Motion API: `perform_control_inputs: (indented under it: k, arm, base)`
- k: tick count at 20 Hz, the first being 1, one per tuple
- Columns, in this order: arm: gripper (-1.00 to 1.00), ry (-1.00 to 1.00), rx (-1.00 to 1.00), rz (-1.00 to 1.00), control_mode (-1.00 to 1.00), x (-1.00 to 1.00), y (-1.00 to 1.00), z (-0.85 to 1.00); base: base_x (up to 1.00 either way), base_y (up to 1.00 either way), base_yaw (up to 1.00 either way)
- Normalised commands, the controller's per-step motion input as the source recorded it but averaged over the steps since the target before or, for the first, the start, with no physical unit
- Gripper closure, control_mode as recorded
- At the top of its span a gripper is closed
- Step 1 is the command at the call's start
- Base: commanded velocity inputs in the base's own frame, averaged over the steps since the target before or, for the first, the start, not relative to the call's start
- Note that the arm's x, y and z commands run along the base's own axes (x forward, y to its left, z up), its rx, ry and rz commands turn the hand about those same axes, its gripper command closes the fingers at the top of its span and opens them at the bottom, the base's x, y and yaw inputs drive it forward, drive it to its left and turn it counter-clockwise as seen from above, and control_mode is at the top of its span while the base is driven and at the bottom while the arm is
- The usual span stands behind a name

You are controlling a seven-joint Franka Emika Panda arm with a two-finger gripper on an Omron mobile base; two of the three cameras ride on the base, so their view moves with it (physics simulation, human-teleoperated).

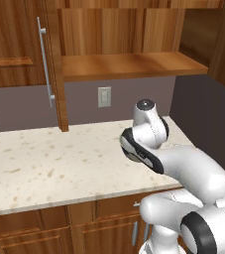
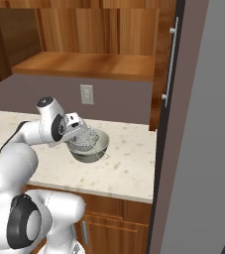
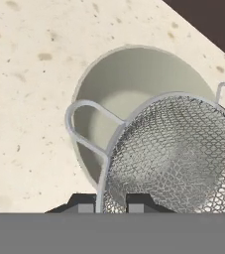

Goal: Open the cabinet and setup a tea strainer by placing it in the bowl upright.

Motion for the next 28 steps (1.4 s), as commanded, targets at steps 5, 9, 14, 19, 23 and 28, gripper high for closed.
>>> perform_control_inputs:
  k: [5,9,14,19,23,28]
  arm:
    - [1.0,0.0,-0.01,0.0,-1.0,0.57,0.08,-0.13]
    - [1.0,0.0,0.0,0.0,-1.0,0.48,0.08,-0.21]
    - [1.0,0.0,0.0,0.0,-1.0,0.27,0.03,-0.24]
    - [1.0,-0.03,0.0,0.0,-1.0,0.03,0.08,-0.15]
    - [1.0,-0.07,0.0,0.0,-1.0,0.0,0.02,-0.15]
    - [1.0,-0.08,0.0,0.0,-1.0,0.0,0.01,-0.19]
  base:
    - [0.0,0.0,0.0]
    - [0.0,0.0,0.0]
    - [0.0,0.0,0.0]
    - [0.0,0.0,0.0]
    - [0.0,0.0,0.0]
    - [0.0,0.0,0.0]
